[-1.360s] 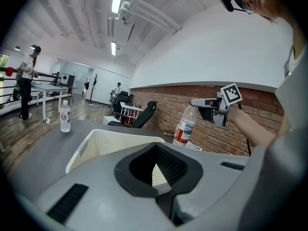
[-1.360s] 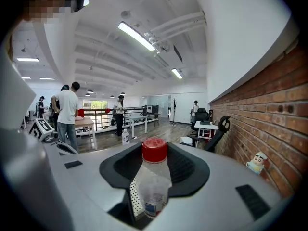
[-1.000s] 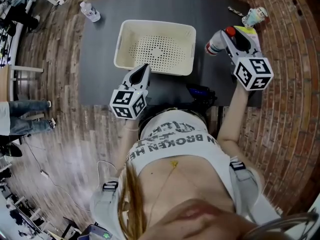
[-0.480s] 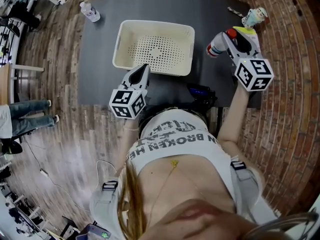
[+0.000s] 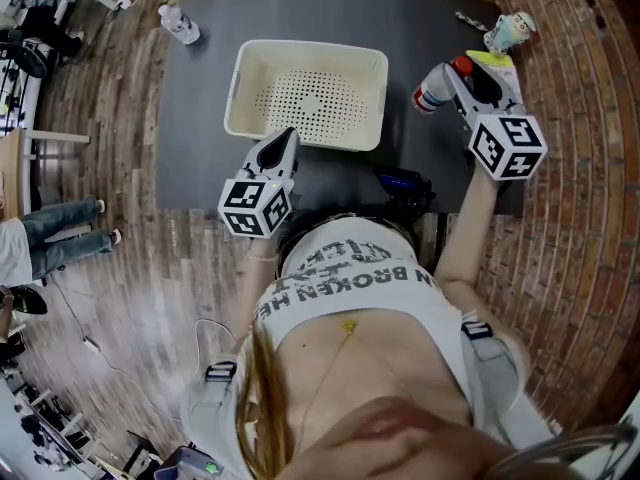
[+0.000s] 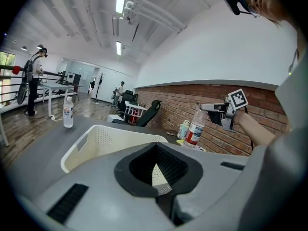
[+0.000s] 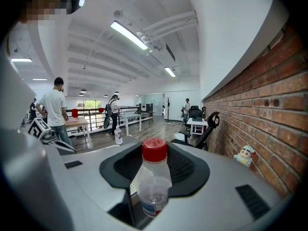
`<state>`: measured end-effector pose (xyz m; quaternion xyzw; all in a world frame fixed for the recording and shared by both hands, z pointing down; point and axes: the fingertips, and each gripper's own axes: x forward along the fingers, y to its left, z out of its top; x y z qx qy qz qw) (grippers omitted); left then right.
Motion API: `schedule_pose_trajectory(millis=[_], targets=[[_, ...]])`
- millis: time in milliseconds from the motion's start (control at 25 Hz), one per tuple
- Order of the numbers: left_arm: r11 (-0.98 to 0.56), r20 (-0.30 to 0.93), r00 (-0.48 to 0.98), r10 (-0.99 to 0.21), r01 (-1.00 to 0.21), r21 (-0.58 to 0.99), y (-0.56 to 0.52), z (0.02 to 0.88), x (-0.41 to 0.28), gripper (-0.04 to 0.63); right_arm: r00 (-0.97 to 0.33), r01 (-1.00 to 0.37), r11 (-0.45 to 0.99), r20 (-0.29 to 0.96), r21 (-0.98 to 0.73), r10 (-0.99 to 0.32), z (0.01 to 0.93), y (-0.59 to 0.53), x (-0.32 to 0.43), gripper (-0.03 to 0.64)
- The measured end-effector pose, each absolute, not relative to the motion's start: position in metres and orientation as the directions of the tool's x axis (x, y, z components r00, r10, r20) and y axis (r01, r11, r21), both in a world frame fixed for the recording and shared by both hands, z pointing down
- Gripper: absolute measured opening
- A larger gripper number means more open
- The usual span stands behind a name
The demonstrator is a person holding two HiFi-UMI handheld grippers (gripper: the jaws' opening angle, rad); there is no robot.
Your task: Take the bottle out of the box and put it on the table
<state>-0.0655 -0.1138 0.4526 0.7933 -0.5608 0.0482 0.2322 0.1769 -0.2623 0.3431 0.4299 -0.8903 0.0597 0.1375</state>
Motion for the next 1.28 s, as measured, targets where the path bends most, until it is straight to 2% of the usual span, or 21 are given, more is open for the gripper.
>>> schedule_pose_trajectory(millis=[440,1120,1280], targets=[[-0.263,0.345,0.371,-0.862,-0.91,0.321,-0.118,0.457,-0.057,0.0,-0.577,-0.791,0.611,0.315,0.013,-0.754,0.36,-0.267,0.191,0.155],[-0.237,0.381,0.367,-0.849,-0.908,0.346,-0.116,0.472,-0.058,0.0,-0.503,-0.817,0.576,0.513,-0.021,-0.696,0.491,-0.265,0.209,0.154],[-0.237,0.381,0.368,-0.848,-0.907,0.348,-0.118,0.471,-0.057,0.0,-0.501,-0.82,0.572,0.495,-0.009,-0.71,0.501,-0.263,0.209,0.153]])
